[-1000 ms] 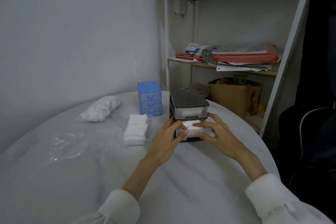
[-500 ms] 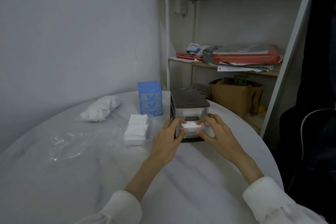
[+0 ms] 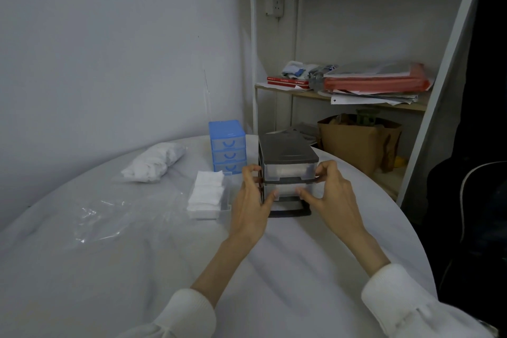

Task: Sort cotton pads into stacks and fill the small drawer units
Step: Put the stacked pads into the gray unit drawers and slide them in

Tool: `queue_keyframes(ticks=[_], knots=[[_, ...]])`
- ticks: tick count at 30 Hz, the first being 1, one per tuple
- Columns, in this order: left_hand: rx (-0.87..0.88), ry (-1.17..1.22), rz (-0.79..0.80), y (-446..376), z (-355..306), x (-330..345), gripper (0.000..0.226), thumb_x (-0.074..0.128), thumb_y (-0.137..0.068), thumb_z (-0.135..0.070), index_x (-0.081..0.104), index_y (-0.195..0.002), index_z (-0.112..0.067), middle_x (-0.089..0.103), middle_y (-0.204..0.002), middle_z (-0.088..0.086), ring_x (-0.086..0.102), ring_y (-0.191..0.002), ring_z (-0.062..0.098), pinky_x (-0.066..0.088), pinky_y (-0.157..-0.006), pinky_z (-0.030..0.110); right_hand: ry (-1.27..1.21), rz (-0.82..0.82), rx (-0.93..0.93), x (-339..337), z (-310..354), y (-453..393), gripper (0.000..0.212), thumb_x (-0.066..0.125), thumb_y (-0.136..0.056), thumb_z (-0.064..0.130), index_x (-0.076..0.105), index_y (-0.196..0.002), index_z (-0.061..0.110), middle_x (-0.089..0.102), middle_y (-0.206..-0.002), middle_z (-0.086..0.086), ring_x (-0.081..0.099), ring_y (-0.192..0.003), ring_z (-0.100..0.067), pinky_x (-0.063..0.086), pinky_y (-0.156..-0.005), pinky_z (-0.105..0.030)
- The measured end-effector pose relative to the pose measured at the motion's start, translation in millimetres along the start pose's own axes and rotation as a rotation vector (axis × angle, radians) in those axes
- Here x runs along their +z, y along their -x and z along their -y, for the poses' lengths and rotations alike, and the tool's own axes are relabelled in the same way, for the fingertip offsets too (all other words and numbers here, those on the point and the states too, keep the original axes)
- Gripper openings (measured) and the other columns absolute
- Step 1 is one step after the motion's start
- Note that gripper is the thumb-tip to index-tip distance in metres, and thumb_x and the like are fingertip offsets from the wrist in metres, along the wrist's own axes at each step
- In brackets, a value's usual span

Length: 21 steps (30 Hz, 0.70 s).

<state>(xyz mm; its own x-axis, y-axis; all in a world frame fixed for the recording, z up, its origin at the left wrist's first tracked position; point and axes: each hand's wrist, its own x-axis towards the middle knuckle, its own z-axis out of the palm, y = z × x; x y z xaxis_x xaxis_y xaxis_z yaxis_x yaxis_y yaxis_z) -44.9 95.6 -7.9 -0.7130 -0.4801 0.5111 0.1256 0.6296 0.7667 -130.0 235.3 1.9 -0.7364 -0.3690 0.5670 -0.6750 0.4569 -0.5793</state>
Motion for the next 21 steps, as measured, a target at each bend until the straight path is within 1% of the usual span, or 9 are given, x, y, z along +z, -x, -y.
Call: queue_keyframes(ticks=[3, 6, 10, 14, 17, 18, 19, 20, 21], knots=[[-0.011, -0.037, -0.031, -1.7, 0.9, 3.0, 0.046, 0.066, -0.086, -0.018, 0.029, -0.112, -0.028, 0.062, -0.113, 0.003, 0.061, -0.100, 0.019, 0.050, -0.083, 0.031, 0.018, -0.013, 0.019, 4.6, 0.1, -3.3, 0.047, 0.077, -0.075, 0.028, 0.037, -0.099, 0.020, 0.050, -0.100, 0.001, 0.052, -0.088, -0.017, 0.049, -0.076, -0.027], [-0.044, -0.064, -0.046, -4.0, 1.6, 6.0, 0.044, 0.065, -0.087, -0.018, 0.033, -0.117, -0.022, 0.063, -0.113, 0.005, 0.062, -0.100, 0.020, 0.052, -0.086, 0.035, 0.027, -0.028, 0.031, 8.2, 0.1, -5.4, 0.045, 0.076, -0.076, 0.027, 0.038, -0.098, 0.018, 0.050, -0.099, 0.000, 0.050, -0.084, -0.014, 0.043, -0.068, -0.020], [-0.065, -0.111, -0.027, -6.7, -1.0, 4.5, 0.044, 0.064, -0.087, -0.016, 0.037, -0.122, -0.017, 0.061, -0.115, 0.004, 0.060, -0.103, 0.020, 0.050, -0.086, 0.031, 0.036, -0.037, 0.051, 9.1, 2.2, -5.9, 0.043, 0.076, -0.076, 0.025, 0.041, -0.097, 0.015, 0.048, -0.096, 0.000, 0.048, -0.083, -0.014, 0.034, -0.061, -0.010], [-0.074, -0.218, 0.040, -10.8, 2.2, -8.4, 0.042, 0.064, -0.085, -0.017, 0.040, -0.120, -0.017, 0.059, -0.116, 0.002, 0.057, -0.106, 0.020, 0.048, -0.088, 0.035, 0.052, -0.029, 0.029, 10.7, 4.3, -2.3, 0.035, 0.073, -0.079, 0.015, 0.041, -0.093, 0.011, 0.044, -0.096, -0.003, 0.045, -0.080, -0.014, 0.035, -0.054, -0.010], [-0.061, -0.340, -0.047, -14.2, 7.4, -25.8, 0.030, 0.056, -0.089, -0.014, 0.047, -0.117, -0.014, 0.056, -0.121, 0.004, 0.052, -0.111, 0.022, 0.042, -0.090, 0.033, 0.098, 0.034, 0.082, 11.6, 1.6, 5.4, 0.029, 0.067, -0.083, 0.009, 0.040, -0.092, 0.012, 0.044, -0.093, -0.001, 0.046, -0.076, -0.013, 0.032, -0.051, -0.009], [-0.054, -0.433, -0.084, -15.3, 11.5, -31.2, 0.031, 0.055, -0.089, -0.015, 0.048, -0.120, -0.014, 0.054, -0.125, 0.005, 0.048, -0.116, 0.022, 0.039, -0.094, 0.034, 0.090, 0.059, 0.094, 11.7, 1.0, 8.0, 0.027, 0.066, -0.083, 0.007, 0.040, -0.090, 0.013, 0.046, -0.090, -0.001, 0.047, -0.075, -0.014, 0.032, -0.052, -0.009], [-0.065, -0.559, -0.090, -16.5, 17.0, -35.5, 0.036, 0.054, -0.089, -0.020, 0.045, -0.124, -0.016, 0.049, -0.131, 0.006, 0.040, -0.124, 0.023, 0.032, -0.102, 0.037, 0.078, 0.081, 0.100, 12.1, 1.0, 10.0, 0.025, 0.064, -0.084, 0.006, 0.040, -0.089, 0.013, 0.048, -0.088, -0.001, 0.048, -0.075, -0.014, 0.032, -0.053, -0.009], [-0.111, -0.689, -0.055, -17.1, 22.6, -38.8, 0.044, 0.054, -0.090, -0.028, 0.040, -0.131, -0.017, 0.039, -0.141, 0.009, 0.028, -0.135, 0.026, 0.022, -0.110, 0.042, 0.073, 0.096, 0.102, 11.6, 2.1, 11.7, 0.023, 0.064, -0.084, 0.006, 0.042, -0.088, 0.013, 0.049, -0.089, -0.001, 0.048, -0.075, -0.013, 0.033, -0.055, -0.009], [-0.194, -0.788, 0.014, -16.8, 28.7, -40.3, 0.054, 0.052, -0.091, -0.037, 0.032, -0.138, -0.019, 0.025, -0.149, 0.012, 0.014, -0.142, 0.030, 0.012, -0.113, 0.048, 0.075, 0.112, 0.103, 11.1, 3.7, 13.4, 0.020, 0.063, -0.085, 0.006, 0.044, -0.088, 0.014, 0.049, -0.090, -0.001, 0.047, -0.076, -0.012, 0.033, -0.058, -0.010]])
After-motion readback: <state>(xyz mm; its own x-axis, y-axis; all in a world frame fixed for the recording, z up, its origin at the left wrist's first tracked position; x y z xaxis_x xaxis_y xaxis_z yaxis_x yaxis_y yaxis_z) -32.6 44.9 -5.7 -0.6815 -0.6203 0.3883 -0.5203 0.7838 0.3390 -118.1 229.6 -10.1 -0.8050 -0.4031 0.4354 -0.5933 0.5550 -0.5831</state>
